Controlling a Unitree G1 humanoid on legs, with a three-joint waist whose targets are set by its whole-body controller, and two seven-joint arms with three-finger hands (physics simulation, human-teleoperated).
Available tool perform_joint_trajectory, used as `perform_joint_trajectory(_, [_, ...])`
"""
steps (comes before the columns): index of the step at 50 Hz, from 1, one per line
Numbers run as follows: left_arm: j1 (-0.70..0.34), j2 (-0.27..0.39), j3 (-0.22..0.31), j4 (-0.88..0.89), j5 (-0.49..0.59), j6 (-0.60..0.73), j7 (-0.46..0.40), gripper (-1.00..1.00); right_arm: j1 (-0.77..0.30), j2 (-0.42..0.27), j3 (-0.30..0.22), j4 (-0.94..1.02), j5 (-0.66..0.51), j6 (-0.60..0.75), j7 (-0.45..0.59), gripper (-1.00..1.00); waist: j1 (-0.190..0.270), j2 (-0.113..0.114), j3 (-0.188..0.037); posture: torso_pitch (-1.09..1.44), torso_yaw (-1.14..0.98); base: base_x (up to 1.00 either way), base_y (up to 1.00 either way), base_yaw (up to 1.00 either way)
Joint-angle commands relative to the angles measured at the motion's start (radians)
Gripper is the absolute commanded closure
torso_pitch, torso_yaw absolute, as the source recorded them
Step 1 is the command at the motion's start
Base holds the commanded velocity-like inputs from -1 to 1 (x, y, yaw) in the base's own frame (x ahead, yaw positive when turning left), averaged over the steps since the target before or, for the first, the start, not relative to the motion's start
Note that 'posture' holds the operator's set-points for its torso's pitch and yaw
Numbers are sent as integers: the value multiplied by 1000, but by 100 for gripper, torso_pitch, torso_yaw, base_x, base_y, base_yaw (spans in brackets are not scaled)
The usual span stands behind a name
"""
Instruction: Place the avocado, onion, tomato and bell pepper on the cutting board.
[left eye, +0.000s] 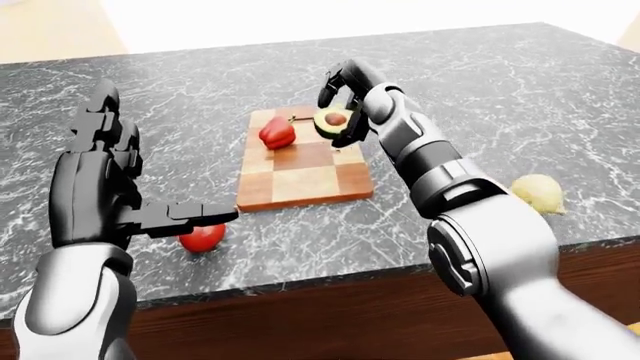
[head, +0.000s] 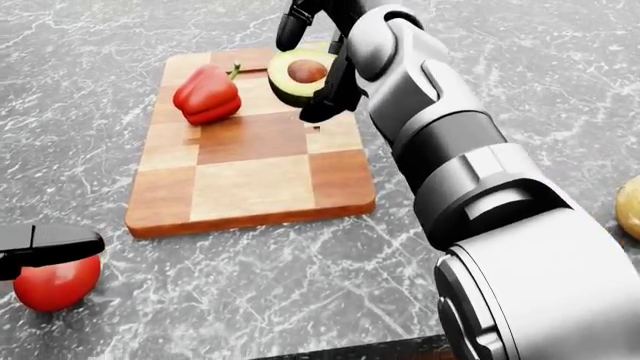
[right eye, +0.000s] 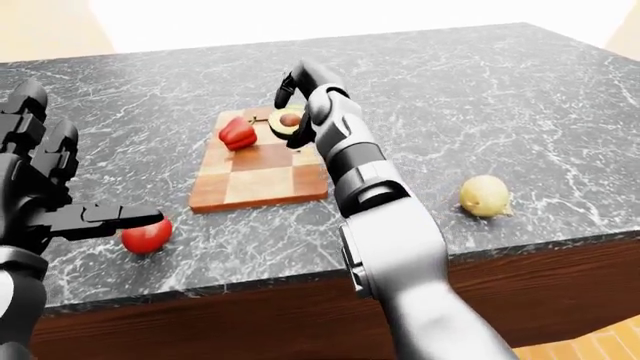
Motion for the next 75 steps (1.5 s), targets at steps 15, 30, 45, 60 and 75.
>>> perform_joint_trajectory(15, [-6,-7,-22,-24,22,-42,21,-100,-19,34,-18,-21,54,7,-193,100,3,5,-33,0,0,0,0,0])
perform_joint_trajectory(30, [-48,17,0,-21,19,4,1,-100,-39,42,-12,-21,50,23,-191,-14,4,5,-35,0,0,0,0,0])
perform_joint_trajectory(45, [-29,18,11,-50,9,13,-1,-100,-23,47,-9,-25,48,20,-184,-29,4,6,-36,0,0,0,0,0])
perform_joint_trajectory(60, [-6,2,-2,-37,19,-24,3,-100,-28,-62,-1,-116,77,-13,-127,-100,6,0,-31,0,0,0,0,0])
perform_joint_trajectory(75, [5,-2,4,-9,13,-60,5,-100,241,-286,-60,-893,88,360,203,-100,13,-24,-21,0,0,0,0,0])
